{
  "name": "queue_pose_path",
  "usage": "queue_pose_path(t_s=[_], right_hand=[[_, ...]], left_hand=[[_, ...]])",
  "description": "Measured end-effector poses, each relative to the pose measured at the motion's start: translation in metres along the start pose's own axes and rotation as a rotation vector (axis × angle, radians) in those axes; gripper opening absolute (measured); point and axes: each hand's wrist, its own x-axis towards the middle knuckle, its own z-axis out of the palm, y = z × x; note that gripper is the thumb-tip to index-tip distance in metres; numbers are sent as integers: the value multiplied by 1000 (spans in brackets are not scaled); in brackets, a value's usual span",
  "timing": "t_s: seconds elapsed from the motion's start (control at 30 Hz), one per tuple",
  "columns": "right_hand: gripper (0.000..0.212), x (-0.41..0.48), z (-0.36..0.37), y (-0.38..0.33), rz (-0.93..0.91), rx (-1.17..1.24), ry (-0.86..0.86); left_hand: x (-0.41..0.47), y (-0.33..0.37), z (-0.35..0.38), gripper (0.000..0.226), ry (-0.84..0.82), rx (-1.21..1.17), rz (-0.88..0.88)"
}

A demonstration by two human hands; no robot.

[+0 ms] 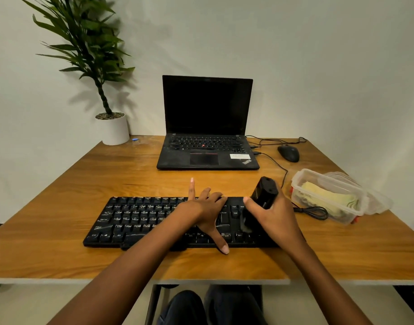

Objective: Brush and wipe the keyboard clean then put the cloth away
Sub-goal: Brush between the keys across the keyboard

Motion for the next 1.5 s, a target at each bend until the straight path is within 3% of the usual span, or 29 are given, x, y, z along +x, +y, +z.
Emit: queue_pose_path(t_s=[0.1, 0.27, 0.4, 0.57, 0.7, 0.83, 1.03, 1.13, 1.23, 1.33, 1.43, 1.5], right_hand=[[32, -9, 18, 2, -41, 14, -71], [47, -28, 19, 16, 100, -7, -94], [26, -1, 8, 8, 82, 103, 13], [47, -26, 19, 22, 83, 21, -60], [36, -23, 11, 18, 92, 27, -149], [26, 3, 11, 4, 47, 63, -41], [59, -33, 18, 18, 62, 57, -162], [39, -18, 9, 12, 73, 73, -222], [24, -2, 9, 1, 47, 139, -113], [32, -20, 15, 6, 57, 118, -125], [67, -38, 16, 13, 84, 53, -160], [46, -32, 11, 8, 115, 74, -193]], left_hand=[[1, -2, 2, 129, 10, -5, 3], [2, -1, 2, 130, 22, 11, 5], [0, -1, 2, 129, 24, 3, 4], [2, -3, 5, 130, 44, 1, 8], [3, -4, 6, 130, 58, -9, 16], [3, -5, 8, 130, 76, -23, 22], [4, -6, 9, 130, 102, -14, 36], [4, -7, 9, 130, 98, -24, 32], [3, -7, 9, 129, 103, -33, 38], [3, -8, 11, 128, 109, -39, 42], [3, -8, 11, 129, 126, -23, 48], [1, -9, 12, 128, 145, -14, 51]])
